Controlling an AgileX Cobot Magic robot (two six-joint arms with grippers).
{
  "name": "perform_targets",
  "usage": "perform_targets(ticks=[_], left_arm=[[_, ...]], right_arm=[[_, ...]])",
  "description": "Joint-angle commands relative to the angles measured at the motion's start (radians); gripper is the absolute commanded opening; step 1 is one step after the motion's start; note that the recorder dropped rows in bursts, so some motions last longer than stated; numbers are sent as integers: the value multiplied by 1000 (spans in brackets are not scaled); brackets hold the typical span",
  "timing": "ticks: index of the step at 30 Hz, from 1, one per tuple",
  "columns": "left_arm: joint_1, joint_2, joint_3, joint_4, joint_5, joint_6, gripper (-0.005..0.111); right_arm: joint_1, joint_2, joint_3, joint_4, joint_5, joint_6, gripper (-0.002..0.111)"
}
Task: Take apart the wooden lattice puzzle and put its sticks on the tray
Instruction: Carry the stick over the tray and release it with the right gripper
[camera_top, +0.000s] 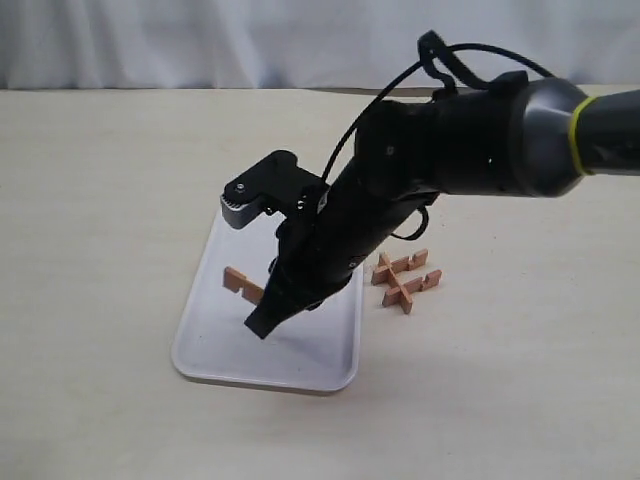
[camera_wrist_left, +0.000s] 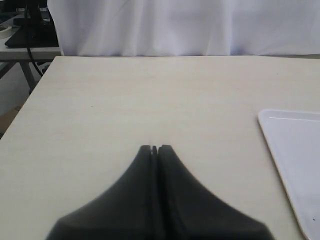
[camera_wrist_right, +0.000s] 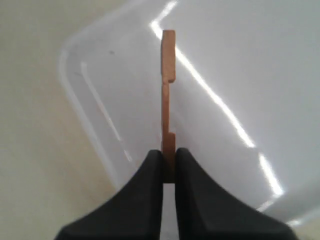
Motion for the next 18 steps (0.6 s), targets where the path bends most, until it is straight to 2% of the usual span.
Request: perform_targets(ticks=[1,10,12,18], left_arm=[[-8,-3,3,0,-6,2,0],[-8,-3,3,0,-6,2,0],[-8,-3,3,0,-6,2,0],[-8,-3,3,0,-6,2,0]], right_arm=[[-19,56,-7,302,57,-234,4],[-19,113,-7,287,-35,-170,7],[-19,112,-7,290,-37,-170,16],[-19,107,-17,237,-34,-170,52]])
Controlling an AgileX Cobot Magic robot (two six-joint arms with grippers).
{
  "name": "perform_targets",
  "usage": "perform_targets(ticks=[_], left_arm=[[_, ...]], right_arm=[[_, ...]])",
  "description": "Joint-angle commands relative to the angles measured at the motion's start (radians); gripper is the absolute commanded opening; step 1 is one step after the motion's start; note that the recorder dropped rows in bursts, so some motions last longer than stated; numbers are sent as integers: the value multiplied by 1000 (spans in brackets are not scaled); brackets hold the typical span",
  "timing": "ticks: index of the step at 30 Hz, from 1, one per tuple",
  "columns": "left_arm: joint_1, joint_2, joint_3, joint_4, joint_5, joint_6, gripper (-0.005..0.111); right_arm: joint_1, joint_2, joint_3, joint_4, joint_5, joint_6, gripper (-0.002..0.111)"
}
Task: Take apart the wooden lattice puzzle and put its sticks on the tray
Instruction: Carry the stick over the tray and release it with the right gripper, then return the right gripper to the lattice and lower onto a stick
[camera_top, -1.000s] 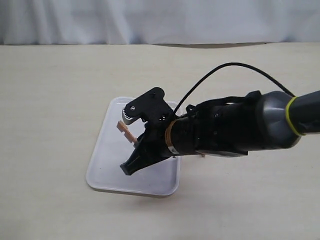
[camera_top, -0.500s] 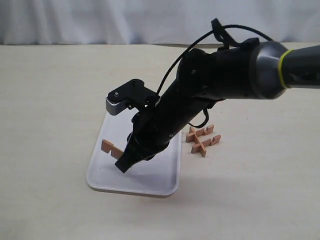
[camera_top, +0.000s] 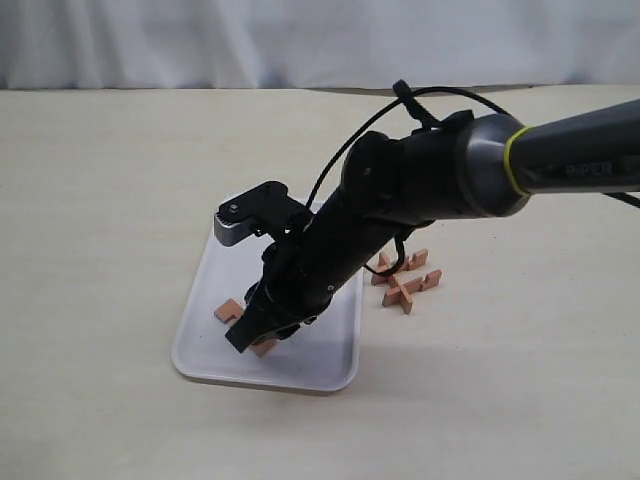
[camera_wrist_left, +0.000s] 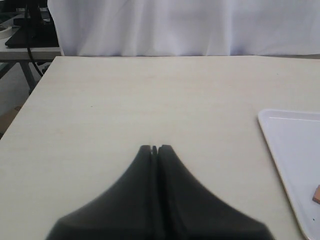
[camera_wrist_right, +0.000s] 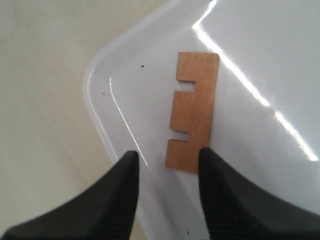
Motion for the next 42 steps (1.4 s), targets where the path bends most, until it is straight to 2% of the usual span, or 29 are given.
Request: perform_targets(ticks=[1,4,8,12,15,23,28,35,42], left_arm=[[-8,-3,3,0,-6,2,0],[-8,-3,3,0,-6,2,0],[-8,-3,3,0,-6,2,0],[-8,-3,3,0,-6,2,0],[-8,-3,3,0,-6,2,0],[-8,-3,3,0,-6,2,0],[-8,-3,3,0,-6,2,0],[-8,-3,3,0,-6,2,0],[-8,-3,3,0,-6,2,0]], right_arm=[[-5,-24,-19,-61,2,1,55],[-5,-84,-25,-158,4,66,56],[-5,-184,-29,-492,9,367,56],[-5,-243,-29,-842,100,700,56],[-5,-247,-29,-951,192,817,56],[-101,-237,82,-911,171,839,56],[-179,-237,185,-857,64,839,55],[-178,-228,228,-769,-24,836,47],[-178,-147,228,-769,-55,836,47]])
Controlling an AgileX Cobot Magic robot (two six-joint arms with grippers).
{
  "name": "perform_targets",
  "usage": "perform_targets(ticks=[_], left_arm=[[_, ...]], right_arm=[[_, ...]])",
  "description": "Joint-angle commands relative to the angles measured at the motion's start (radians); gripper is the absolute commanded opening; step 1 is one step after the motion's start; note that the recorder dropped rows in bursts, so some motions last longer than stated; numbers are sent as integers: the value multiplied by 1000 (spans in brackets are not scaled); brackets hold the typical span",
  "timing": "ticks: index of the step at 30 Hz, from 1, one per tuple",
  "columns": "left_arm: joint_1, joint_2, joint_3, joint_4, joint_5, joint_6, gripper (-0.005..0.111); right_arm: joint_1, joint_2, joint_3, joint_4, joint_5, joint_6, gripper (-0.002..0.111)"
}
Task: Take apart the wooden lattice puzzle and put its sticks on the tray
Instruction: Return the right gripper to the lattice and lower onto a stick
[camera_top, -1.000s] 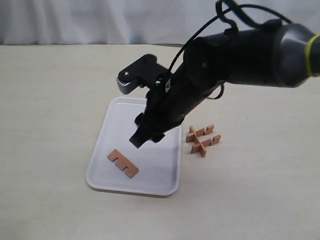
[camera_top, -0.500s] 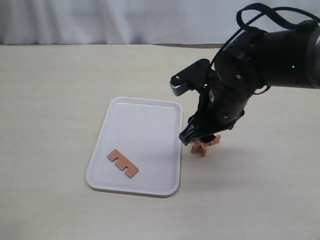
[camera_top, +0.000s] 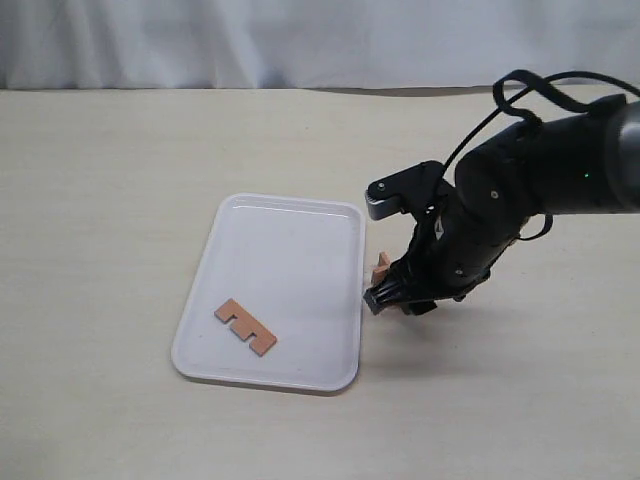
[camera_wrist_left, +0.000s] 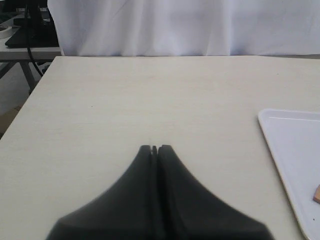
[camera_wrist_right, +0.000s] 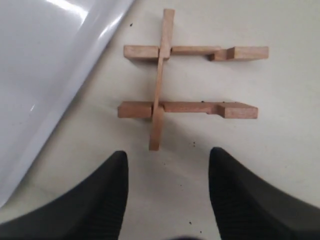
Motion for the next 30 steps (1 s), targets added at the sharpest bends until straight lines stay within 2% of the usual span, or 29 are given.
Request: perform_targets(ticks=[1,7,13,25,30], left_arm=[[-8,-3,3,0,-6,2,0],[-8,-3,3,0,-6,2,0],[-8,-3,3,0,-6,2,0],[-8,-3,3,0,-6,2,0],[-8,-3,3,0,-6,2,0]], right_arm=[[-3,46,6,6,-41,1,47],[-3,70,6,6,-86,1,47],[-3,70,6,6,-129,3,42],[-3,70,6,6,-131,3,42],[-3,70,6,6,-123,3,32]])
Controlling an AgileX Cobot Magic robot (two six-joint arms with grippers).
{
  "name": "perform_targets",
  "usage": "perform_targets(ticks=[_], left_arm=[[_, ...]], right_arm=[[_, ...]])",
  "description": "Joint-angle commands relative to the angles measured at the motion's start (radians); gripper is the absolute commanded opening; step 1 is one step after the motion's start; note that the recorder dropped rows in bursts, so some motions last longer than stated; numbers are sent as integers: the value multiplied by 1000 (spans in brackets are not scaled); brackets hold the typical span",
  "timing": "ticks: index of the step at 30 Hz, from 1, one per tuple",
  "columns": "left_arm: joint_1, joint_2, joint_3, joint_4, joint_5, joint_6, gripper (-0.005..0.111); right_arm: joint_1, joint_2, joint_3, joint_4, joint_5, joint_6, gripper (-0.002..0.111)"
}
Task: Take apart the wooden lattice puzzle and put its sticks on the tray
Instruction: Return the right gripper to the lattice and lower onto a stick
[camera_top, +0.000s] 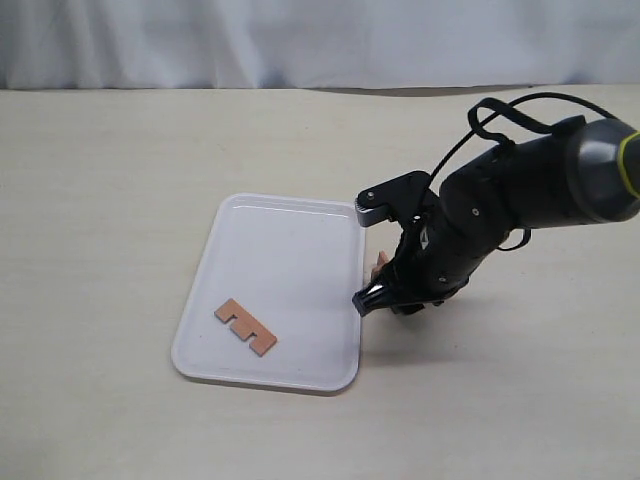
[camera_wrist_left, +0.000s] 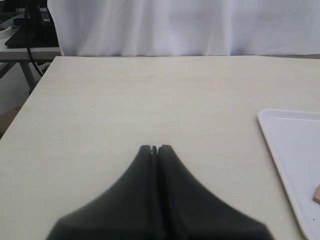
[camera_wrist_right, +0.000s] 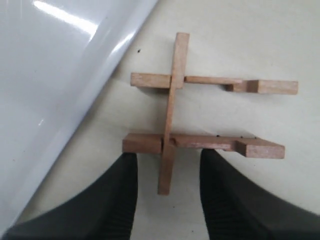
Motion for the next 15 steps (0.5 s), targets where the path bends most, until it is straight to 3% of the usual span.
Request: perform_targets(ticks=[1,7,15], left_arm=[[-8,-3,3,0,-6,2,0],[-8,-3,3,0,-6,2,0],[-8,-3,3,0,-6,2,0]], right_arm=[[-3,0,4,2,1,3,30],[-3,0,4,2,1,3,4],[-3,-16,0,-16,27,1,5]])
